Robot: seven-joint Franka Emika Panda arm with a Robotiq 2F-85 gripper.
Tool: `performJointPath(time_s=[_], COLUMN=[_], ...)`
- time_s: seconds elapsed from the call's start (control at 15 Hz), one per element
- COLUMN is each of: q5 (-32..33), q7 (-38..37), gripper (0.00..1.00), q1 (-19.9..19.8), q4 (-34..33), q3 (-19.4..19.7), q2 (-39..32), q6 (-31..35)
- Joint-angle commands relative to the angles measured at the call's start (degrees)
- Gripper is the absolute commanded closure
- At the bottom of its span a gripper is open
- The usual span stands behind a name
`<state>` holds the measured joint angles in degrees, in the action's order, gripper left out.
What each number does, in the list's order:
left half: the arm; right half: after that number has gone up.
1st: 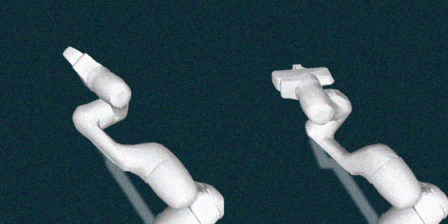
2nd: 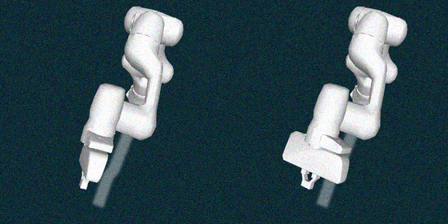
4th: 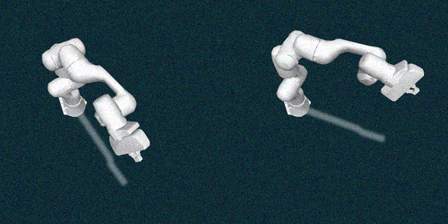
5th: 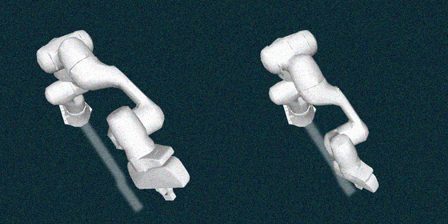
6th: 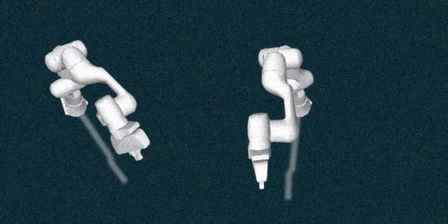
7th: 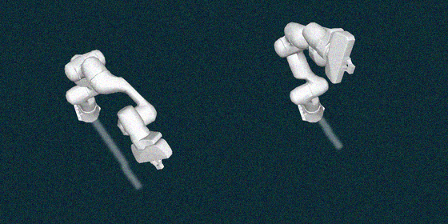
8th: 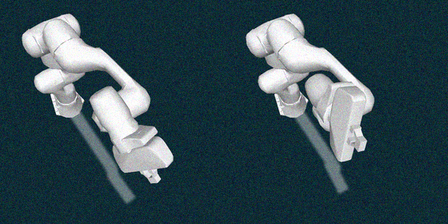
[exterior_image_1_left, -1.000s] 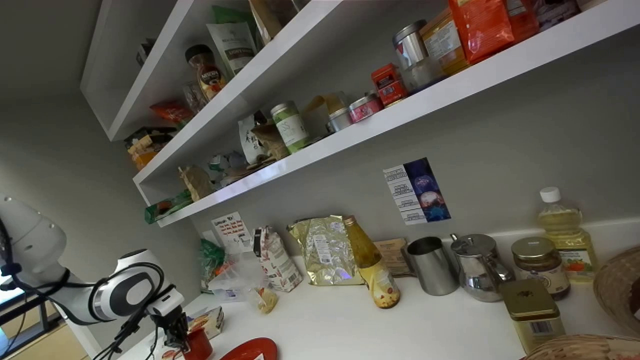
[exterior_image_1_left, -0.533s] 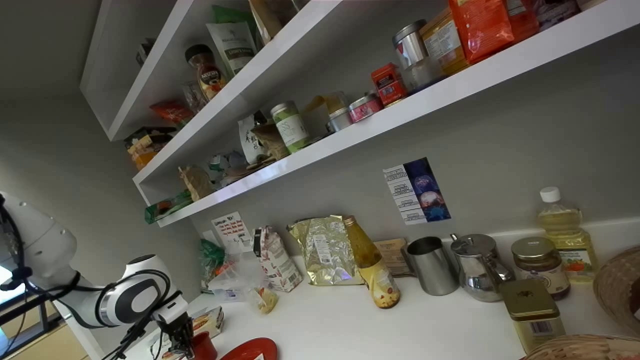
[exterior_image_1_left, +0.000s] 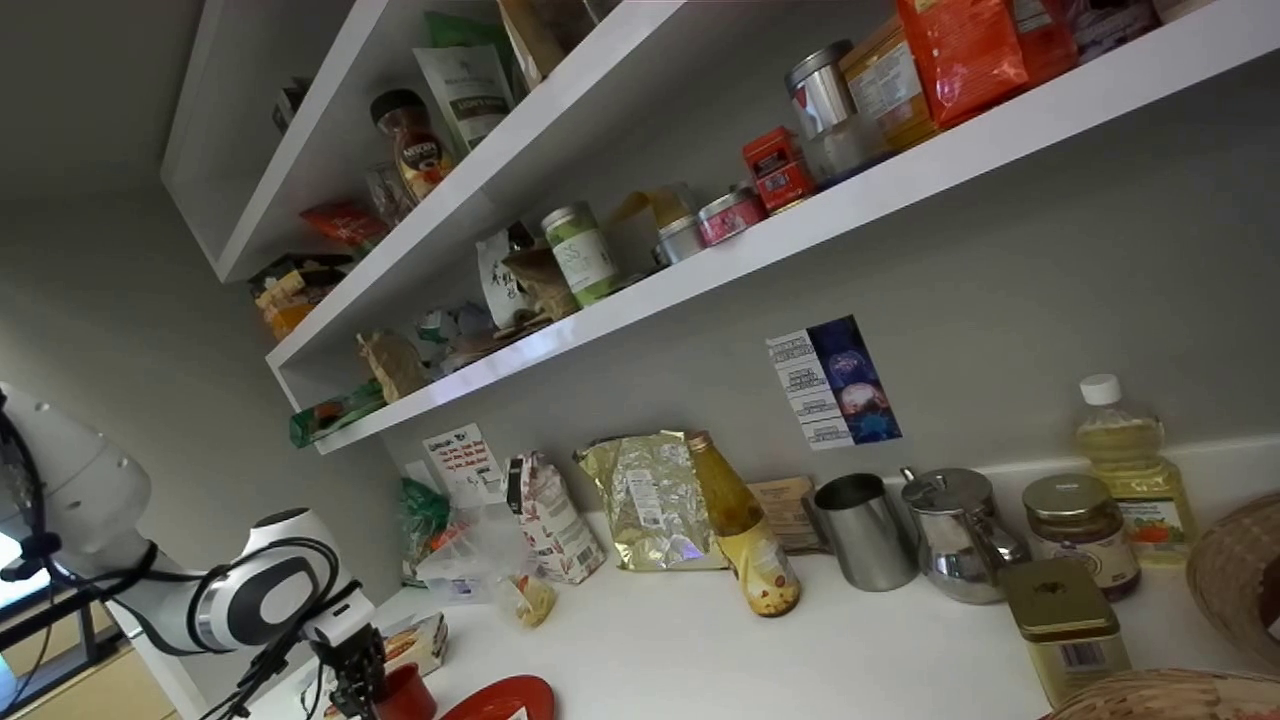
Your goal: Remove the red mug from the red plate.
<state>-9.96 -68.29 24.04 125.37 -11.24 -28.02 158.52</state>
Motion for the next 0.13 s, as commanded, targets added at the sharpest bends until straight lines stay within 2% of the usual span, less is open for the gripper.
performJointPath(time_s=[0.0,0.07], q5=[-0.6,-0.6], q7=[0.5,0.5], gripper=[0.42,0.41], q1=[0.4,0.4], q4=[0.1,0.1], q3=[0.4,0.3], q2=[0.2,0.3], q6=[-0.1,-0.1])
